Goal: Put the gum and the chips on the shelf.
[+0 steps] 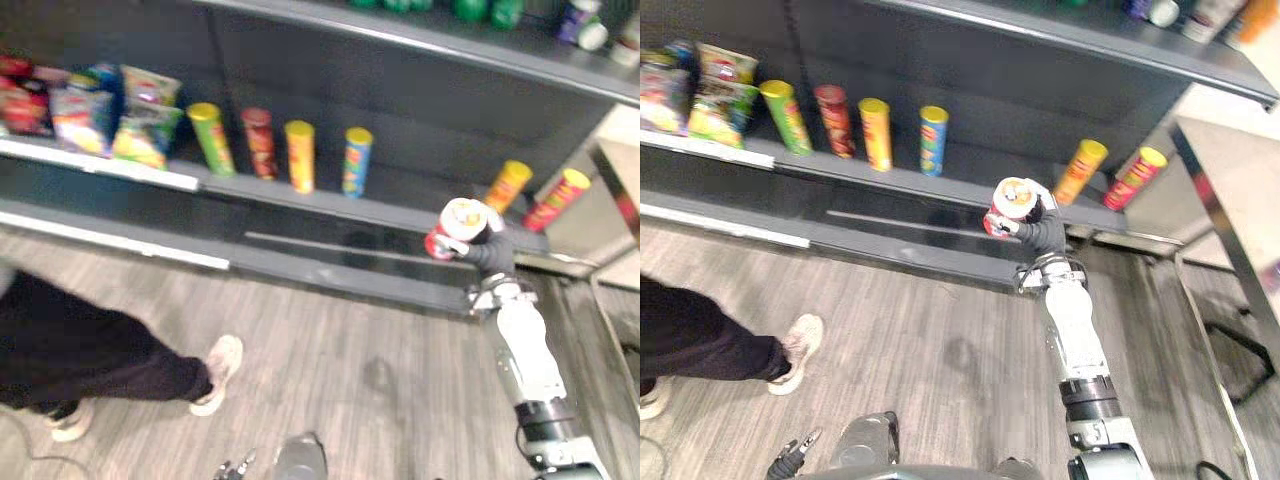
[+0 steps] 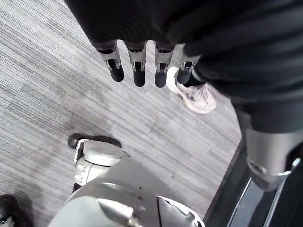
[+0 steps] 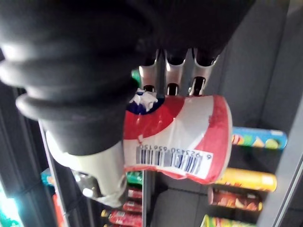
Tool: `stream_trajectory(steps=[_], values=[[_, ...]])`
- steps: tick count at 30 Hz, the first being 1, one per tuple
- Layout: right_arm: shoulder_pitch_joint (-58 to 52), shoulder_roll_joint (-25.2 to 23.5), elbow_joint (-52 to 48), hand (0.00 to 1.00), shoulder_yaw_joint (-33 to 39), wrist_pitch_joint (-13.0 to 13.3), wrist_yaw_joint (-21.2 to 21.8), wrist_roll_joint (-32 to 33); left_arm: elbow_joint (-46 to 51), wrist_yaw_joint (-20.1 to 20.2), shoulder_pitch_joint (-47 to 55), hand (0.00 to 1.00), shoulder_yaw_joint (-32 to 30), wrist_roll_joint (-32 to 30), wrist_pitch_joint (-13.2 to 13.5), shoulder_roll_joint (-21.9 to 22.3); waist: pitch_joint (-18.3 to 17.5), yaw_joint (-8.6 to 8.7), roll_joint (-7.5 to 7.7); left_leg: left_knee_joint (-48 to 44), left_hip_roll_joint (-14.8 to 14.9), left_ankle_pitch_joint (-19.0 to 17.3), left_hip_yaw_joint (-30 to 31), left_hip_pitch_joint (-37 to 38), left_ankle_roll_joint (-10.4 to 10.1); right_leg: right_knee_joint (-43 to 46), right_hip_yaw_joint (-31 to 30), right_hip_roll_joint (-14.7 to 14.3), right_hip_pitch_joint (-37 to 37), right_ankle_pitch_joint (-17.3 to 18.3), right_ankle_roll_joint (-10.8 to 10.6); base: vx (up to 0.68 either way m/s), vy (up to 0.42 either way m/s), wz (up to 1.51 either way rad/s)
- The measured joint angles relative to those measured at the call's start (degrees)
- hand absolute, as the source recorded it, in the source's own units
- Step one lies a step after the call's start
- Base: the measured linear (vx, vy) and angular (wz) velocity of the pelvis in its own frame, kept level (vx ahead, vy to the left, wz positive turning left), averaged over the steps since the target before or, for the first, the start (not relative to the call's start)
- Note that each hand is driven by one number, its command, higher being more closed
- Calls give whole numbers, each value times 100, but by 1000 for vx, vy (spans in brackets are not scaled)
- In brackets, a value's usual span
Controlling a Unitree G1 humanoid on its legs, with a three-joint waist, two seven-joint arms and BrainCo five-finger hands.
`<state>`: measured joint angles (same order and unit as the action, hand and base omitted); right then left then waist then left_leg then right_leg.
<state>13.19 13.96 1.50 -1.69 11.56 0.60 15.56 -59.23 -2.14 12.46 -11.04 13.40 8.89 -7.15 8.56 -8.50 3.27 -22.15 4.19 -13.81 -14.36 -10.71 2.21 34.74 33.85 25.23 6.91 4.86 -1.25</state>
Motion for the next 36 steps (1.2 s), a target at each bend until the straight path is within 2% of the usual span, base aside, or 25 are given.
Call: stream_trajectory(steps=[1, 3, 5, 6, 7, 8, 10, 11, 12, 13, 14, 17, 20, 21, 26, 31, 36], values=[[-85, 0, -126, 100, 10, 8, 1, 0, -14, 5, 2, 0, -1, 0, 3, 25, 27, 33, -47, -9, -156, -4, 149, 57, 9, -141, -210, -142, 112, 107, 4, 108, 53, 91], [-122, -12, -223, 100, 14, 29, 6, 0, -18, 6, -9, 0, -7, 0, 40, -2, 62, 32, -105, -30, -207, -3, 411, 57, 4, -537, -524, -433, 284, 97, -8, 63, 17, 92], [-251, -148, -332, 100, 95, 42, 3, 0, -53, 4, -9, 0, -29, 0, 53, -66, 53, 33, -45, -39, -304, -6, 715, -27, -37, -1069, -602, -499, 277, -123, -351, 61, -59, 83], [-278, -246, -330, 100, 108, 40, 6, 1, -115, 5, -16, 0, -56, 0, 49, -87, 37, 14, 59, -29, -365, 2, 826, -37, -77, -1407, -492, -513, 142, -232, -519, 116, -123, 52], [-276, -289, -331, 100, 108, 41, 10, 1, -136, 6, -21, 0, -56, 0, 45, -98, 32, 14, 107, -32, -388, 2, 888, -60, -115, -1569, -390, -533, 43, -256, -541, 156, -239, 61], [-257, -332, -328, 100, 127, 41, 8, 6, -165, 9, -81, 0, -62, 0, 44, -80, 2, 23, 123, -25, -337, 63, 1080, -200, -246, -1942, -89, -704, -123, -165, -632, 105, -215, 52], [-289, -344, -310, 100, 157, 40, -7, 9, -175, 26, -205, 0, -61, -1, 44, 13, 2, 50, 105, 86, -216, 228, 1280, -374, -398, -2176, 234, -918, -172, -170, -592, 89, -240, 64], [-351, -385, -293, 100, 179, 36, -9, 10, -184, 53, -237, 0, -77, -3, 43, 2, 1, 56, 117, 233, -90, 366, 1148, -409, -510, -2310, 446, -1011, -235, -153, -548, 64, -217, 64], [-383, -387, -294, 100, 184, 36, -10, 10, -190, 59, -243, 0, -78, -4, 41, 3, 1, 79, 120, 331, -8, 463, 950, -404, -531, -2376, 548, -1038, -285, -148, -523, 49, -211, 67], [-443, -379, -292, 100, 221, 36, -10, 8, -194, 69, -235, 0, -82, -5, 38, 21, -7, 166, 107, 552, 201, 608, 340, -342, -537, -2526, 731, -1109, -397, -160, -489, 43, -188, 51], [-455, -379, -274, 100, 230, 32, -16, 7, -194, 68, -195, 0, -86, -6, 35, 33, -4, 178, 99, 773, 307, 761, -96, -214, -532, -2621, 783, -1152, -463, -179, -461, 39, -169, 32], [-456, -381, -256, 100, 228, 31, -5, 6, -196, 64, -110, 0, -170, -21, 30, 59, -5, 176, 102, 1124, 271, 922, -298, 94, -511, -2740, 680, -1175, -559, -211, -420, 47, -60, -21], [-461, -382, -122, 100, 222, 31, 26, 6, -220, 53, -89, 0, -221, -67, 32, 85, -93, 196, 68, 1276, 279, 957, -567, 263, -520, -3021, 550, -1256, -619, -441, -384, 14, 25, -30], [-788, -389, 157, 100, -58, -127, 236, 6, -239, 81, -75, 0, -52, -115, 35, 55, -312, 362, 28, 2747, 44, 1806, -715, 751, -506, -3283, 528, -1363, -513, -632, -330, 5, 25, -8], [-792, -389, 160, 100, -58, -127, 237, 6, -239, 78, -81, 0, -55, -114, 35, 60, -312, 378, 27, 2745, 47, 1805, -754, 776, -507, -3286, 492, -1368, -515, -632, -330, 0, 0, -3], [-877, -389, 485, 100, -31, -130, 174, -3, -234, 6, -74, 0, -53, -121, 19, 82, -318, 408, -26, 2745, 54, 1799, -986, 1102, -504, -3301, 306, -1377, -734, -632, -334, 16, -3, -20], [-1019, -390, 885, 100, 129, -144, 49, -206, -218, -177, -69, 0, -60, -126, -20, 236, -362, 544, -213, 2753, 66, 1753, -1041, 1389, -535, -3363, 200, -1416, -985, -632, -338, -15, -6, -9]])
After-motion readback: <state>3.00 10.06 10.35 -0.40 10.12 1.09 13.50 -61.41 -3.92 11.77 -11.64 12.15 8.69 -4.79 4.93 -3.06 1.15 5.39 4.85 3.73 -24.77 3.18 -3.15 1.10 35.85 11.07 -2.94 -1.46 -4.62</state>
